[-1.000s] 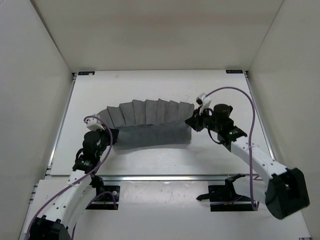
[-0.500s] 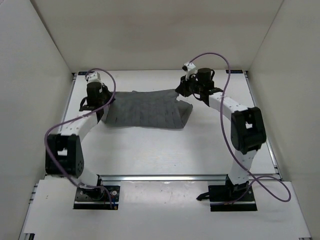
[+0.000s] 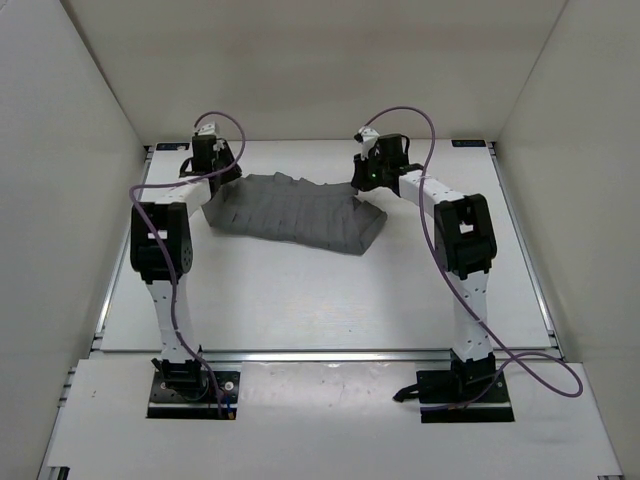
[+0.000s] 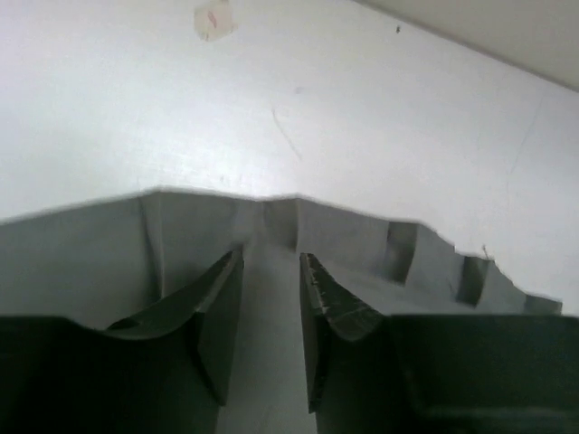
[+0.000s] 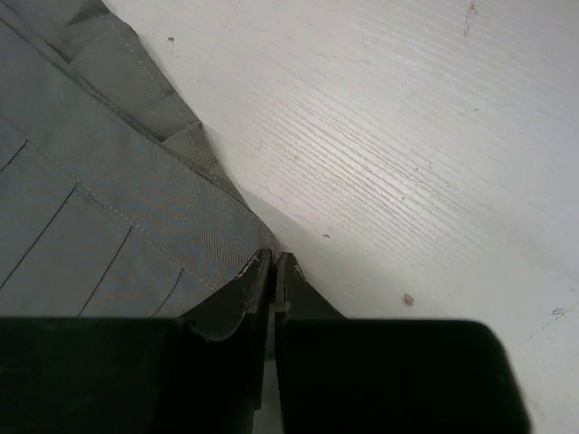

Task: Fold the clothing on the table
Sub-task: Fold the skirt

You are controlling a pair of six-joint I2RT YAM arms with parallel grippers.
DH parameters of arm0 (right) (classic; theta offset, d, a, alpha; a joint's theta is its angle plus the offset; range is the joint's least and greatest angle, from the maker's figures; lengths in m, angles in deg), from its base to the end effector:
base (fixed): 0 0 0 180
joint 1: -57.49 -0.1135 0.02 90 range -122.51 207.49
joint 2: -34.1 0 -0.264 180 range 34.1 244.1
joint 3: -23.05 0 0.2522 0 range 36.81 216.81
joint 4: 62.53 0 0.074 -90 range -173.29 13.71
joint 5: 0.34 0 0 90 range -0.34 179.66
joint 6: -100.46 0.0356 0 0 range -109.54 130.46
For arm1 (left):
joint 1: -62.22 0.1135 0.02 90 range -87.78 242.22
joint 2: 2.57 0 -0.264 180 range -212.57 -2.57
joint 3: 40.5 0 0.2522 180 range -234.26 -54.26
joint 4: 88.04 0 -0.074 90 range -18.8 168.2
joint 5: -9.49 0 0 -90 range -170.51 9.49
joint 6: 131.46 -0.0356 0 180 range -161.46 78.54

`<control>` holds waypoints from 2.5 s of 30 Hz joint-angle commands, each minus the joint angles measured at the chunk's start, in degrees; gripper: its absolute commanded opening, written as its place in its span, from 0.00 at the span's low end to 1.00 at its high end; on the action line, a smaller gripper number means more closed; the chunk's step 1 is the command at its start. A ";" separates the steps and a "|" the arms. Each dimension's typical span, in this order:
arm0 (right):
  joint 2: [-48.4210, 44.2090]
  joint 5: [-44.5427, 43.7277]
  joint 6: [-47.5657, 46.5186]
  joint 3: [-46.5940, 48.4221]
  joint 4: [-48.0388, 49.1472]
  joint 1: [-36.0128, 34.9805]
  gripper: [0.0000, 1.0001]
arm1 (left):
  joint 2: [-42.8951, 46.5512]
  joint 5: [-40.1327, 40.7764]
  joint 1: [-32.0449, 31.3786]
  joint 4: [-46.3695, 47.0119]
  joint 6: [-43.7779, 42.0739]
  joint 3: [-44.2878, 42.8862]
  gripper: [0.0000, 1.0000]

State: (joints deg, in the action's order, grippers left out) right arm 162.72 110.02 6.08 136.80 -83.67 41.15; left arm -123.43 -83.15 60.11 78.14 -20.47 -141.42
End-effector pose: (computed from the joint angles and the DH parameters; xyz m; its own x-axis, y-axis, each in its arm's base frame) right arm 0.4911 0.1569 0.1919 -0.5218 -0.2276 -0.8222 -0.5754 0.8055 0.1422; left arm 0.4832 -0.0194 0.1932 -0.5454 -0.3380 -0.7670 -0.1289 0.9380 -0.3217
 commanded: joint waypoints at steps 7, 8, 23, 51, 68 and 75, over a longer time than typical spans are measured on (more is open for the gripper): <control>-0.55 -2.95 0.34 4.52 -1.85 1.14 0.28 | -2.65 -3.69 0.62 -4.88 -1.05 -9.11 0.98; -2.47 -4.44 0.25 4.00 -2.03 1.31 0.37 | -0.19 -2.82 0.96 -4.78 -0.43 -6.21 0.99; -42.37 -11.39 30.39 -43.07 8.24 -1.76 0.47 | 29.71 1.57 0.70 -8.48 -0.43 27.38 0.86; -44.78 -10.43 46.55 -66.06 26.53 -4.14 0.54 | 25.94 8.00 4.92 6.55 20.66 41.36 0.86; -24.21 -4.90 58.34 -56.48 37.17 -5.46 0.06 | 21.02 -1.22 5.98 11.04 19.88 39.52 0.00; -37.80 -2.78 53.18 -66.58 32.70 4.63 0.00 | 23.81 -8.88 -1.65 6.30 16.89 40.56 0.00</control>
State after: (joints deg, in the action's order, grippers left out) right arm 132.36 107.53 62.60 73.08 -48.56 41.00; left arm -102.60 -86.78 63.80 86.71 -1.37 -100.81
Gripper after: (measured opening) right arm 0.020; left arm 0.025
